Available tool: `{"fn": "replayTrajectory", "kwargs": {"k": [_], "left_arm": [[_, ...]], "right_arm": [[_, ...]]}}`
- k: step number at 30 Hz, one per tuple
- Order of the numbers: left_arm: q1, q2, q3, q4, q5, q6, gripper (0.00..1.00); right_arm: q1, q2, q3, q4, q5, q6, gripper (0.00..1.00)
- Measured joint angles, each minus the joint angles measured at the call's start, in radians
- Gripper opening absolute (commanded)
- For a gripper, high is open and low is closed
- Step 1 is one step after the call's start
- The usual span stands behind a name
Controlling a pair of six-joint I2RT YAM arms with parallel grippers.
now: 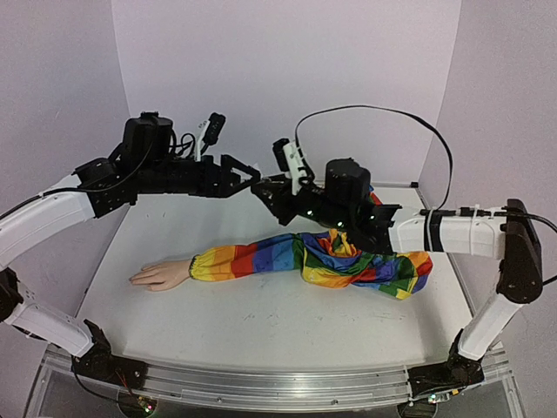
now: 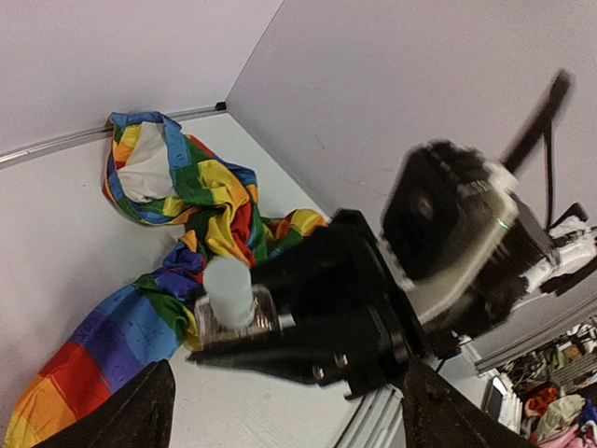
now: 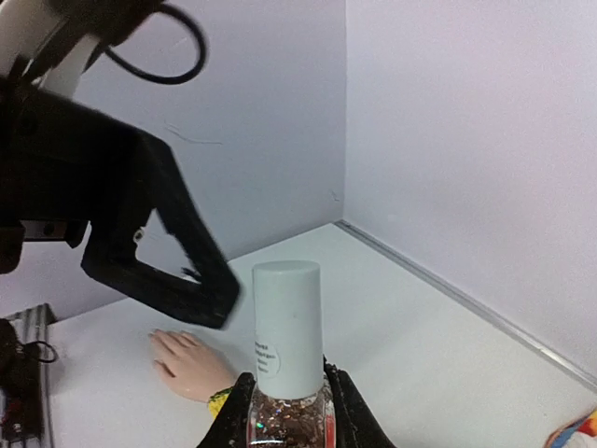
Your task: Paint the nails
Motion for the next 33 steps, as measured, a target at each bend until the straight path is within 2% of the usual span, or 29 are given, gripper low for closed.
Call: {"fn": "replayTrajectory", "kwargs": {"k": [6,10,13,20,28,33], "left_arm": [[0.048,-0.101,-0.056,0.026,0.072,0.004,0.84],[0.063,-0.093,-0.057,0.067,0.153,0.002,0.7],[0.06,-0.067,-0.056,0.085,0.212,0.003,0.61],[0.033,-0.027,-0.056,0.095,0.28,0.026,0.47],[0.021,-0.017,-0.051,0.103,0.276,0.044,0.13],[0.018,-0.005,-0.04,0.106,0.243,0.073,0.01]], "right_arm": [[-0.169,-0.018,-0.014,0.076,-0.488,0.158,0.0],[-0.164,-0.017,-0.013,0.135,-0.708,0.242,0.0],[-0.152,-0.002,0.001,0.173,-0.818,0.294,0.0],[-0.151,0.041,0.01,0.215,-0.894,0.362,0.0],[-0.151,0.049,0.011,0.23,-0.913,0.388,0.0],[-0.158,0.05,0.011,0.22,-0.888,0.404,0.0]]}}
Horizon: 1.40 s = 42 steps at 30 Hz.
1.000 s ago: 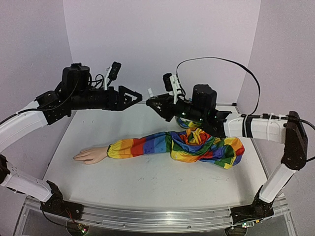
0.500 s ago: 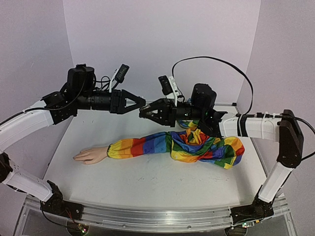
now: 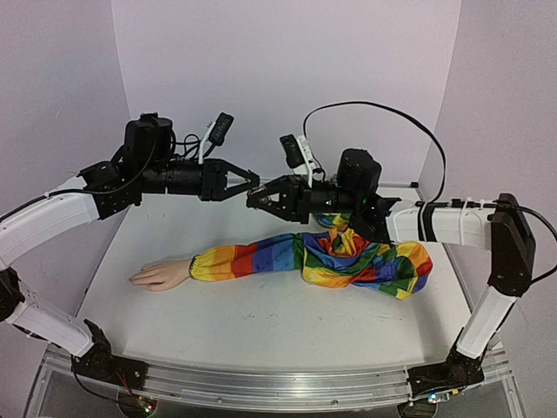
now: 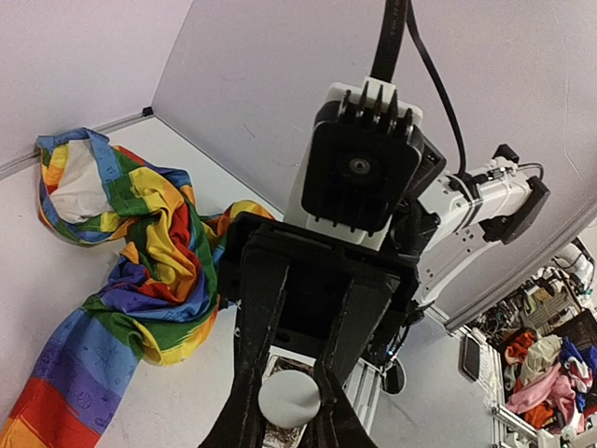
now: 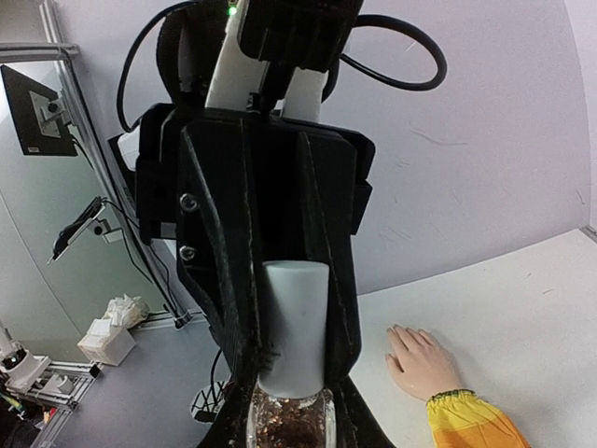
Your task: Paint the nails
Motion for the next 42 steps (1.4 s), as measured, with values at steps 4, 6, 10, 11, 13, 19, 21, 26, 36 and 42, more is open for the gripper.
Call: {"fn": "replayTrajectory", "kwargs": {"k": [4,6,10,11,13,19,21,26,36,42], "left_arm": [[0.0,0.006,0.0,-0.003,-0.092,-0.019,0.0],[0.009,0.015,0.0,-0.005,-0.196,-0.041,0.0],[-0.004,0.021,0.016,-0.05,-0.265,-0.061,0.0],[-0.013,0.026,0.023,-0.057,-0.281,-0.066,0.0],[-0.022,0.043,0.036,-0.056,-0.299,-0.073,0.06],[-0.029,0.057,0.046,-0.062,-0.299,-0.068,0.54],[-0.035,0.05,0.046,-0.067,-0.285,-0.053,0.68],[-0.038,0.007,0.041,-0.085,-0.23,-0.011,0.82],[-0.018,-0.08,0.031,-0.047,-0.083,0.017,0.68],[-0.021,-0.051,0.031,-0.039,0.041,0.037,0.49]], "right_arm": [[0.025,-0.007,0.002,-0.068,0.188,-0.085,0.0],[0.113,-0.023,0.015,-0.158,0.574,-0.188,0.0],[0.248,-0.023,0.034,-0.224,1.08,-0.332,0.0],[0.265,-0.023,0.035,-0.23,1.149,-0.358,0.0],[0.277,-0.023,0.039,-0.239,1.225,-0.398,0.0],[0.256,-0.023,0.037,-0.25,1.168,-0.461,0.0],[0.222,-0.025,0.026,-0.246,1.042,-0.456,0.0],[0.089,-0.031,0.013,-0.234,0.61,-0.364,0.0],[0.042,-0.031,0.017,-0.129,0.091,-0.176,0.0],[0.047,-0.022,0.031,-0.067,0.025,-0.116,0.0]]}}
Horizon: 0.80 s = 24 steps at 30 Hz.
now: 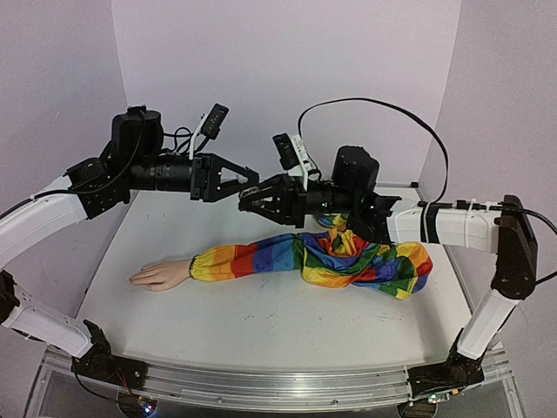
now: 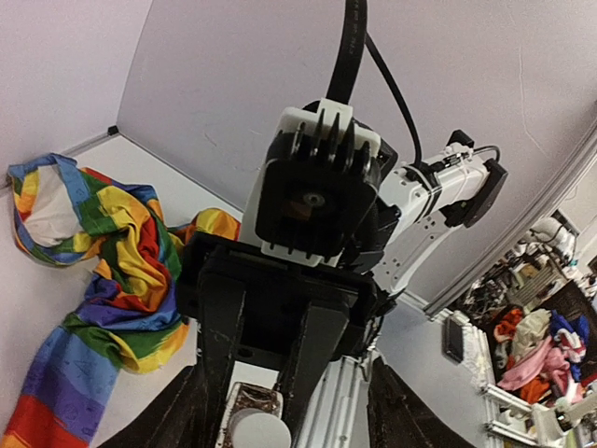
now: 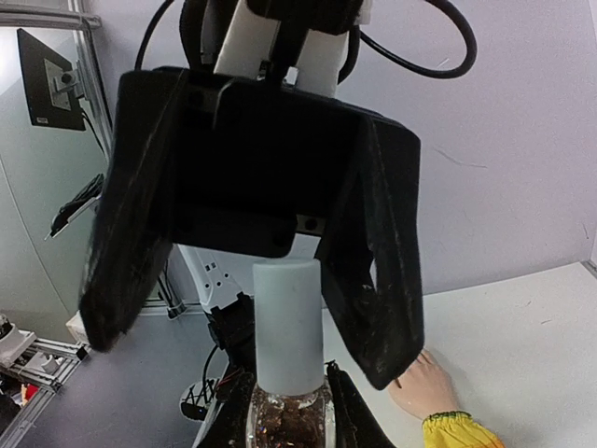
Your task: Paint the nails
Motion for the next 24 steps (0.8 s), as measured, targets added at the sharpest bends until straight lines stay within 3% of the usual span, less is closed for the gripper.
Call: {"fn": "replayTrajectory", "kwargs": {"k": [11,15,20,24], "left_arm": [[0.0,0.008,-0.002,0.002,-0.031,0.01,0.01],[0.002,0.018,-0.002,0.0,-0.095,0.009,0.0],[0.021,0.05,-0.002,-0.018,-0.232,0.014,0.0],[0.021,0.065,-0.002,-0.022,-0.271,0.014,0.0]], "right_arm": [[0.005,0.011,0.002,0.031,0.001,0.018,0.0],[0.006,0.011,0.002,-0.01,0.094,-0.021,0.0],[0.085,0.002,0.004,-0.119,0.542,-0.124,0.0],[0.111,0.002,0.004,-0.147,0.667,-0.173,0.0]]}}
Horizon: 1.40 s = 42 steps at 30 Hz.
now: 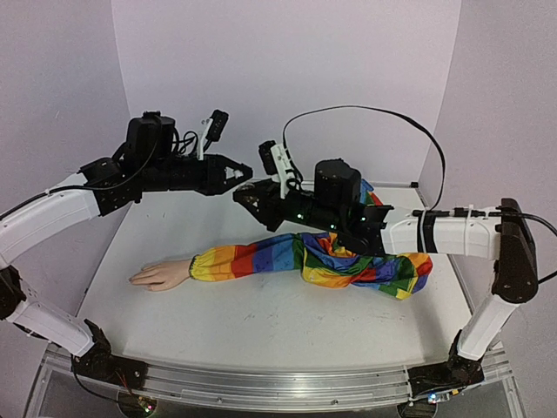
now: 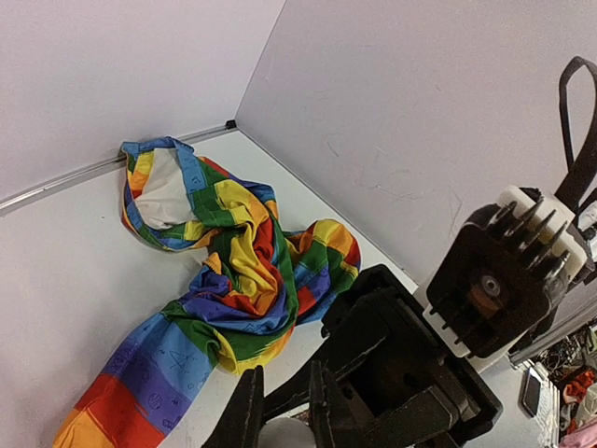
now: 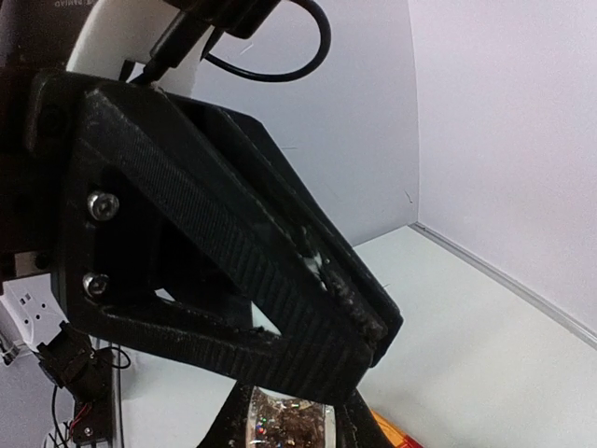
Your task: Paint the nails
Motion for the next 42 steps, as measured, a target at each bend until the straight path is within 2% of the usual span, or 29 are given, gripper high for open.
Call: {"fn": "replayTrajectory", "kwargs": {"k": [3,7,9,11,14,22,26,33,42], "left_arm": [[0.0,0.009,0.0,0.002,-0.003,-0.005,0.11],[0.0,0.013,0.004,0.006,0.005,-0.017,0.55],[-0.015,0.013,0.004,0.001,0.022,-0.014,0.71],[-0.03,0.012,0.019,-0.029,0.027,-0.013,0.76],[-0.039,0.012,0.092,-0.165,0.018,0.006,0.8],[-0.029,-0.029,0.245,-0.423,-0.005,0.013,0.82],[-0.022,-0.028,0.281,-0.51,-0.01,0.009,0.79],[-0.016,0.038,0.32,-0.592,0.01,0.006,0.56],[-0.008,0.098,0.348,-0.64,0.038,0.01,0.42]], "right_arm": [[-0.002,0.0,0.0,-0.008,0.002,-0.012,0.0],[-0.007,0.0,0.0,-0.003,-0.004,-0.02,0.0],[-0.009,0.0,-0.001,0.0,-0.008,-0.024,0.0],[-0.013,0.0,-0.011,0.005,-0.022,-0.031,0.0],[-0.016,-0.001,-0.023,0.008,-0.056,-0.045,0.0],[-0.018,-0.006,-0.029,-0.011,-0.121,-0.08,0.0],[-0.018,-0.006,-0.029,-0.024,-0.149,-0.092,0.0],[-0.018,-0.006,-0.029,-0.046,-0.188,-0.102,0.0],[-0.018,-0.006,-0.029,-0.052,-0.202,-0.102,0.0]]}}
